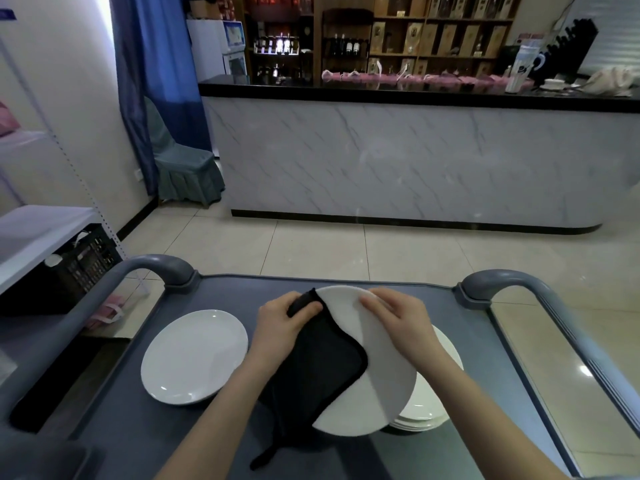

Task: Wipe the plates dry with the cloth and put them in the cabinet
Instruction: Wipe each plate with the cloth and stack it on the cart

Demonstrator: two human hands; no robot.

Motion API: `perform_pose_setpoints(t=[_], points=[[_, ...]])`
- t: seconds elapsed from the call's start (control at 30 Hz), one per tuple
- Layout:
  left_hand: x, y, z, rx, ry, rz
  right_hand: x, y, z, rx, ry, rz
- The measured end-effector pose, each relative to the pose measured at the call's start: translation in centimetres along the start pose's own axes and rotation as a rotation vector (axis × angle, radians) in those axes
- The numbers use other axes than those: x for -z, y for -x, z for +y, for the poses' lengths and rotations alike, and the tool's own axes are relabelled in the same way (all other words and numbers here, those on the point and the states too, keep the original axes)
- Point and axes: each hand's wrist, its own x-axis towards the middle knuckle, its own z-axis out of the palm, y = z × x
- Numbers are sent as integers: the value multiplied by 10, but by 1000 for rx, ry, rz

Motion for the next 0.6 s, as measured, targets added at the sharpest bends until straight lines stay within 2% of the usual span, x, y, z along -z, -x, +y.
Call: perform_pose_setpoints(t=[0.13, 0.23, 0.3, 0.4, 0.6], points=[[1, 9, -13, 117, 100, 125, -4, 13, 8, -102, -166, 207], [5, 6, -14, 169, 157, 95, -9, 20, 11, -192, -263, 274], [9, -1, -12, 145, 115, 51, -6, 19, 11, -186, -246, 229], [13, -9, -2, 55, 22, 5, 4, 11, 4, -73, -148, 148], [5, -16, 22, -119, -132, -239, 0, -4, -9, 69, 103, -148]])
